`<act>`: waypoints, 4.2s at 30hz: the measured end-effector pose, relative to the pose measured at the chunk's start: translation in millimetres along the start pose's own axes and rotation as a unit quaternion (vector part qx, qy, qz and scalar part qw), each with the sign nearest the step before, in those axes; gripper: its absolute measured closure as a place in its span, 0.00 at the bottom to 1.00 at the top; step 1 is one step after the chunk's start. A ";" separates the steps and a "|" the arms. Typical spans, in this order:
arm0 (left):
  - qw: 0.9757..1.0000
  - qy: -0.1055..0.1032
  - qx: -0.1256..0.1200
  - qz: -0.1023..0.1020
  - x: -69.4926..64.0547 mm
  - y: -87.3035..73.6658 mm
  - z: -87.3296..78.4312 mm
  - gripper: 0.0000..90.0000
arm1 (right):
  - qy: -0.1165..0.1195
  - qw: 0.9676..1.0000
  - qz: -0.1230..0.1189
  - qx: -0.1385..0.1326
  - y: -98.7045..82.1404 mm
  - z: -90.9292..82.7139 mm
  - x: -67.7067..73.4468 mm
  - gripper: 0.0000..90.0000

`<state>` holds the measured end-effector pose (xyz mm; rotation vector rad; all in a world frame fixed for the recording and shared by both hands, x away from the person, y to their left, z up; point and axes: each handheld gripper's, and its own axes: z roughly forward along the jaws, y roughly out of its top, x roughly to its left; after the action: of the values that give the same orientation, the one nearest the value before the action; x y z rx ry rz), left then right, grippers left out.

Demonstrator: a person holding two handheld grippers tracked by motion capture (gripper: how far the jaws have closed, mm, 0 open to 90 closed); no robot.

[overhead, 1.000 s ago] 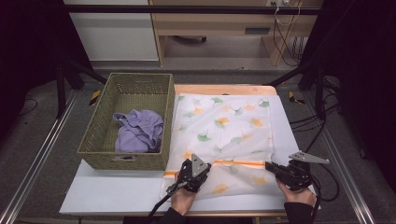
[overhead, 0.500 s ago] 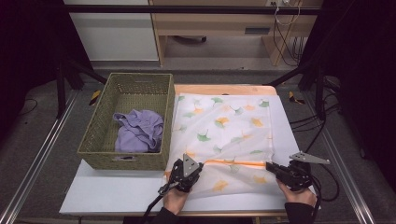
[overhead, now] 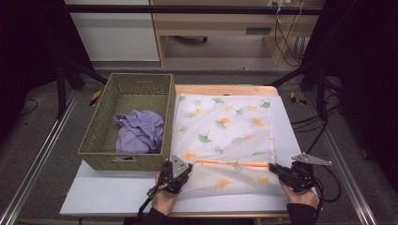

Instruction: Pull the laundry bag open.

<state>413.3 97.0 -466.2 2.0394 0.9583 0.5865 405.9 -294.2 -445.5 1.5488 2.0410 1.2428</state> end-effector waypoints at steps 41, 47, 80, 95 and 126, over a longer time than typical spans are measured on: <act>0.997 0.052 0.058 0.005 47.1 -46.7 -43.4 0.99 | -0.014 1.000 0.016 0.018 -8.8 2.3 -8.5 0.95; 0.996 0.047 0.070 0.003 49.7 -48.0 -42.5 0.99 | -0.016 1.000 0.014 0.021 -9.8 3.8 -9.4 0.95; 0.997 -0.001 0.060 -0.043 43.2 -46.8 -50.6 0.61 | -0.104 0.994 -0.032 0.027 -6.4 -1.0 -7.8 0.63; 0.997 -0.011 0.068 -0.047 35.7 -53.6 -47.1 0.97 | -0.124 0.988 -0.034 0.085 -12.9 21.7 -18.3 0.98; 0.999 -0.042 0.003 -0.033 21.1 -35.9 -51.2 0.46 | -0.042 0.996 -0.056 -0.050 11.0 9.9 11.8 0.48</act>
<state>376.5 151.7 -464.1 2.0129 0.9746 0.4586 415.1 -278.6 -439.7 1.3981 1.9537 1.1982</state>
